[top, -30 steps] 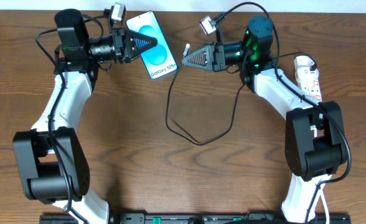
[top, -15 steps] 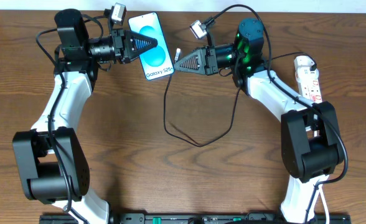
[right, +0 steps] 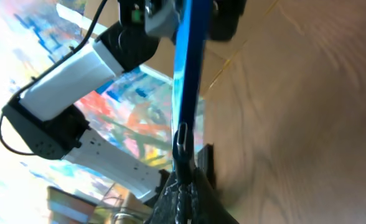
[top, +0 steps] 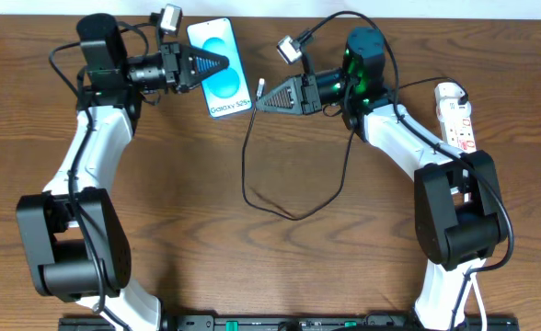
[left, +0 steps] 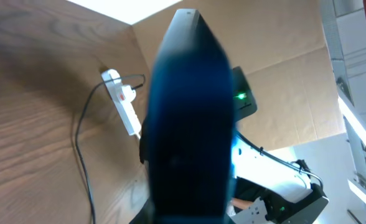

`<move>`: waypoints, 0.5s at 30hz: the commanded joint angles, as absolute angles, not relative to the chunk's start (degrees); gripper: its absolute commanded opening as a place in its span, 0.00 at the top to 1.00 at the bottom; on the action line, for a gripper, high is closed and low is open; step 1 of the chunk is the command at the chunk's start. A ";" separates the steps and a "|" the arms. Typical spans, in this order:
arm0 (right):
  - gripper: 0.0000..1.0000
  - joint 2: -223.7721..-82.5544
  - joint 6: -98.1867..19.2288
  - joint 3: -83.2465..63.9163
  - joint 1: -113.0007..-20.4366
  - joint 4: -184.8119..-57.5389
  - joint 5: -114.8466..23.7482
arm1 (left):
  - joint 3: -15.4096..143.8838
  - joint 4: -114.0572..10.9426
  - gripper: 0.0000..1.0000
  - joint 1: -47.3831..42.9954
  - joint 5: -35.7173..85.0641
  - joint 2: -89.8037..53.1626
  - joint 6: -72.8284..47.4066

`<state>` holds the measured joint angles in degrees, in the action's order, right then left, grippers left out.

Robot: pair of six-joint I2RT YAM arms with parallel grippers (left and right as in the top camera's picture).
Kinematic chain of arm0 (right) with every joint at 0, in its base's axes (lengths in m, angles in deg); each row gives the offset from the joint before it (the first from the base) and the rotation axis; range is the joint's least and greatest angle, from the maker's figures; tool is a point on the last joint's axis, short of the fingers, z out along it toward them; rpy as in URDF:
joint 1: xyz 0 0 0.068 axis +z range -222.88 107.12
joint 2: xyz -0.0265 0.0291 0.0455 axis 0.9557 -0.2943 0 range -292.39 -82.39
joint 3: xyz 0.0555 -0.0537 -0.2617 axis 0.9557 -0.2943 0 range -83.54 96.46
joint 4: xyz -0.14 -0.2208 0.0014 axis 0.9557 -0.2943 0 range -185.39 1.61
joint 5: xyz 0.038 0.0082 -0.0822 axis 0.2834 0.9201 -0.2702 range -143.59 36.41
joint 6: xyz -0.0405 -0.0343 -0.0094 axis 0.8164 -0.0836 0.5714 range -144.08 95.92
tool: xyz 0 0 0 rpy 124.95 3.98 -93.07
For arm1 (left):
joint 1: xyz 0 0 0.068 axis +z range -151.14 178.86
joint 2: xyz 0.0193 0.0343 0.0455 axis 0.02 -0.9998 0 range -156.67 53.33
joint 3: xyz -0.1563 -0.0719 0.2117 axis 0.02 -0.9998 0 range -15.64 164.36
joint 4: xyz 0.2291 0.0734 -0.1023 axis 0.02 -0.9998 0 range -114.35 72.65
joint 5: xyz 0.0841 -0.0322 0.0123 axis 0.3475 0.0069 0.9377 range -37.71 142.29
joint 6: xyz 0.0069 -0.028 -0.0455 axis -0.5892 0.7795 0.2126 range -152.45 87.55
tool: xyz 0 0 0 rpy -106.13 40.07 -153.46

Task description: Plug charger to phone and switch on socket

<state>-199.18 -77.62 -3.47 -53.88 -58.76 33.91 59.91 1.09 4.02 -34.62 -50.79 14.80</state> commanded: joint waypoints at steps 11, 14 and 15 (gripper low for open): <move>0.99 -201.57 -49.73 -3.36 -53.97 -99.66 9.61 | 60.19 1.63 0.93 7.57 -35.56 -49.65 12.98; 0.99 -201.57 -45.77 -2.64 -53.70 -109.32 -2.09 | 60.19 1.63 0.93 7.57 -35.56 -49.65 12.96; 0.99 -201.57 -43.81 -1.72 -53.68 -114.39 -8.29 | 60.19 1.63 0.93 7.59 -35.56 -49.65 12.94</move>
<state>-201.11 -52.96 -3.47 -53.90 -107.72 9.65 59.91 1.13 7.59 -34.43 -50.79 13.97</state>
